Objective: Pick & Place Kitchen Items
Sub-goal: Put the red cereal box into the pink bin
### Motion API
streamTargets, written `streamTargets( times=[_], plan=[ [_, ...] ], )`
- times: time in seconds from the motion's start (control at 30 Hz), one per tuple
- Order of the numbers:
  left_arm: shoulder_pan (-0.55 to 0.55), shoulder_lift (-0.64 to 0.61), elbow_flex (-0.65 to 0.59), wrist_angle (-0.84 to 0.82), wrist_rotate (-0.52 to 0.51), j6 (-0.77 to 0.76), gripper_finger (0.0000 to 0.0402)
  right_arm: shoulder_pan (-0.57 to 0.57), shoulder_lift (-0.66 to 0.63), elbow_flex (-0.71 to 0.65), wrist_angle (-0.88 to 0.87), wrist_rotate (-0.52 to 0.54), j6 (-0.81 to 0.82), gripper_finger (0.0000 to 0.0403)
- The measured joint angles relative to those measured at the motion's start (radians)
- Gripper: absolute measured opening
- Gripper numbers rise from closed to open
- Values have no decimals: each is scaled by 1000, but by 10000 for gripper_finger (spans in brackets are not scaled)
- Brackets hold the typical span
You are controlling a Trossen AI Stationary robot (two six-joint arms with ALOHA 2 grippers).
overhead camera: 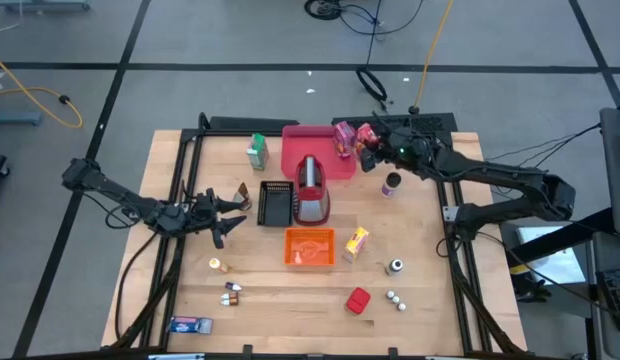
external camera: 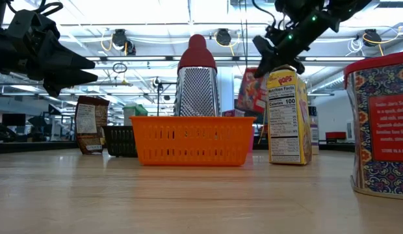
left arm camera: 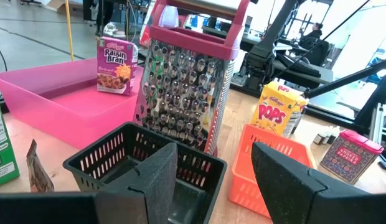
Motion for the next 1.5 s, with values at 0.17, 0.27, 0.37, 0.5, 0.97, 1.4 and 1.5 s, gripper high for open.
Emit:
streamTargets(
  times=[0.17,0.27,0.37,0.5,0.97,1.4,1.5],
  plan=[
    [0,0,0,0,0,0,209,47,0,0,54,-32,0,95],
    [0,0,0,0,0,0,209,72,0,0,53,-30,-10,95],
    [0,0,0,0,0,0,209,90,1,0,69,-29,-13,95],
    [0,0,0,0,0,0,209,110,37,1,118,-25,-18,95],
    [0,0,0,-1,0,0,209,95,224,0,216,55,-8,95],
    [0,0,0,0,0,13,209,87,319,0,211,107,45,95],
    [0,0,0,0,0,13,209,87,328,0,207,106,47,95]
  ],
)
